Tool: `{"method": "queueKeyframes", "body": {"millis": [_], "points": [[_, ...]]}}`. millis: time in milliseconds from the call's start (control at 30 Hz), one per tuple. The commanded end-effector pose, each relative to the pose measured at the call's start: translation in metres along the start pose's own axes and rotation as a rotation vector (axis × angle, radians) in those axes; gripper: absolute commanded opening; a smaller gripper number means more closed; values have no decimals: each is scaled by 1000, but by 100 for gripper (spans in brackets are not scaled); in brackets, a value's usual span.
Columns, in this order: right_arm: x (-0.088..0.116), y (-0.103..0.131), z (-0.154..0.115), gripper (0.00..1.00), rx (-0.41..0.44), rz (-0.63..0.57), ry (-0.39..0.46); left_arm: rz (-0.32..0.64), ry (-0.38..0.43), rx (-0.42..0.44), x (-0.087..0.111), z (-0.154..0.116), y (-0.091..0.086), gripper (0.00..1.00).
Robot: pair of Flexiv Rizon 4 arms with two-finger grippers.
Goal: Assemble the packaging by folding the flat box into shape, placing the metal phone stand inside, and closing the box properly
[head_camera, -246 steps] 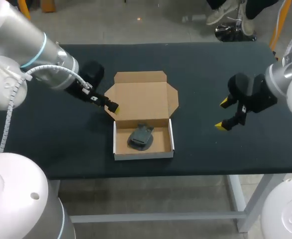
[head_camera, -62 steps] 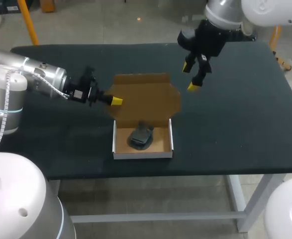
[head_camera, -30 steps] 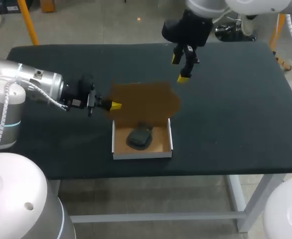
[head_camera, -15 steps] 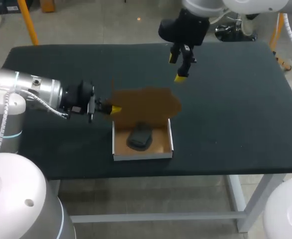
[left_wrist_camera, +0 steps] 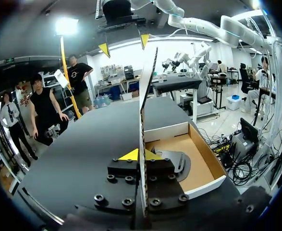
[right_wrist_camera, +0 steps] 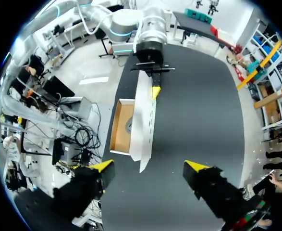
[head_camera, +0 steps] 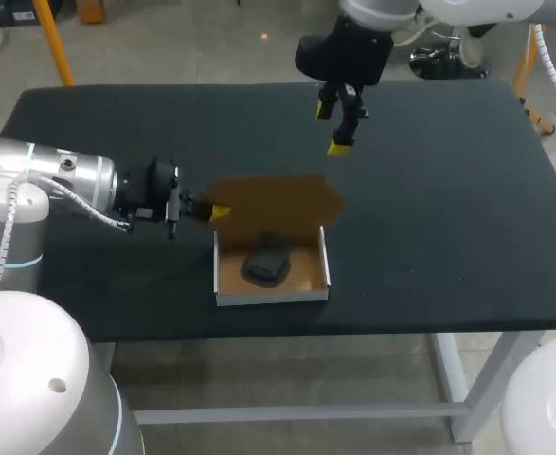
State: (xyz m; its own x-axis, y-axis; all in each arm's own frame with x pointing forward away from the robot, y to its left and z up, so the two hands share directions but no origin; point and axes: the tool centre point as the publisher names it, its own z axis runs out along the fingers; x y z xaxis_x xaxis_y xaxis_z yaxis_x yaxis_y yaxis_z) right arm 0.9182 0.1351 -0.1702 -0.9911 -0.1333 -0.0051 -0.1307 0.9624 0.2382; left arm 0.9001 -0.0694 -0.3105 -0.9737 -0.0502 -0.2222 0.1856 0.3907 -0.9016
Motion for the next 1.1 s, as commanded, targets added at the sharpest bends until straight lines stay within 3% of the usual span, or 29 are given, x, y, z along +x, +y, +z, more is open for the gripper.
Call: {"method": "queueKeyframes", "body": {"millis": [33, 433, 467, 500, 700, 933, 1100], "points": [[-4, 6, -2, 100, 10, 1, 8, 0, 0, -1, 2, 0, 1, 0], [-22, 34, 8, 98, 100, 34, -34, 0, 0, -1, 2, 0, 1, 0], [-23, 38, 10, 57, 113, 37, -41, 0, 0, -1, 2, 0, 1, 0], [-23, 41, 11, 47, 115, 36, -41, 0, 0, -1, 2, 0, 1, 0], [-27, 51, 22, 40, 144, 34, -34, 0, 0, -1, 2, 0, 1, 0], [-29, 62, 41, 45, 170, 18, -15, 0, 0, -1, 2, 0, 1, 0], [-32, 66, 50, 42, 179, 13, -5, 0, 0, -1, 2, 0, 1, 0]]}}
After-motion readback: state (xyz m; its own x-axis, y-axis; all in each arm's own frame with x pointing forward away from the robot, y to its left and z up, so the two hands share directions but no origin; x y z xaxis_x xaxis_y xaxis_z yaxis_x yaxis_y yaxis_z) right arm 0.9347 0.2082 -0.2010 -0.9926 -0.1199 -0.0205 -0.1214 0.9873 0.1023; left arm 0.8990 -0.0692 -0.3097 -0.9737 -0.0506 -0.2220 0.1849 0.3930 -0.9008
